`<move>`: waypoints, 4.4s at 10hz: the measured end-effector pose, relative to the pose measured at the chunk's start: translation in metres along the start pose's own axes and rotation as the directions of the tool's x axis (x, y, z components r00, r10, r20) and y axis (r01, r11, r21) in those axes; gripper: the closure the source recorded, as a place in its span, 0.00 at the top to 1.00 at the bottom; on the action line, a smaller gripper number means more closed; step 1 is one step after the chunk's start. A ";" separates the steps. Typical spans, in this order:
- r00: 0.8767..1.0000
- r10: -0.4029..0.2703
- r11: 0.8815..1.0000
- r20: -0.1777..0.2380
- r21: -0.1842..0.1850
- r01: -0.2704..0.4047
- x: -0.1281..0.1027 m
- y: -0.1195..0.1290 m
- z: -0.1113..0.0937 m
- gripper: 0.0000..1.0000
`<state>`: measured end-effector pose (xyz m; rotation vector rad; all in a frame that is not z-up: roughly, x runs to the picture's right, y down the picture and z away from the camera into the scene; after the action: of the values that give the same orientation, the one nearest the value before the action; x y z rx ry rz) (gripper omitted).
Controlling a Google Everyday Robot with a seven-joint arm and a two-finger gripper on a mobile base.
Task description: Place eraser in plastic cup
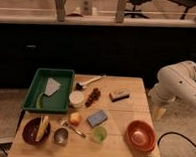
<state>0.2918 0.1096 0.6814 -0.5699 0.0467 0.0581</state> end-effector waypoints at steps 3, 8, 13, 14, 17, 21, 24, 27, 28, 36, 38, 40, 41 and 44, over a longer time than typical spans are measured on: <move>1.000 0.000 1.000 0.000 0.000 0.000 0.000 0.000 0.000 0.76; 1.000 0.000 1.000 0.000 0.000 0.000 0.000 0.000 0.000 0.77; 0.998 -0.045 0.999 0.048 0.009 0.045 -0.035 -0.019 0.029 0.80; 0.997 -0.053 0.999 0.054 0.009 0.052 -0.036 -0.021 0.033 0.80; 0.995 -0.061 0.998 0.080 0.008 0.060 -0.046 -0.031 0.049 0.80; 0.993 -0.060 0.998 0.104 0.013 0.059 -0.046 -0.050 0.068 0.80; 0.991 -0.060 0.998 0.118 0.014 0.059 -0.046 -0.059 0.078 0.80; 0.989 -0.066 0.998 0.133 0.014 0.065 -0.050 -0.071 0.090 0.80; 0.988 -0.065 0.998 0.137 0.013 0.063 -0.048 -0.075 0.094 0.80; 0.984 -0.063 0.998 0.165 0.010 0.062 -0.050 -0.104 0.120 0.80; 0.983 -0.071 0.998 0.172 0.012 0.070 -0.055 -0.111 0.125 0.80; 0.982 -0.068 0.998 0.176 0.007 0.068 -0.054 -0.115 0.130 0.80; 0.982 -0.069 0.998 0.178 0.006 0.069 -0.055 -0.117 0.131 0.80; 0.980 -0.075 0.997 0.183 0.001 0.076 -0.060 -0.124 0.138 0.80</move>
<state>0.2439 0.0771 0.8677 -0.5693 -0.1537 0.0361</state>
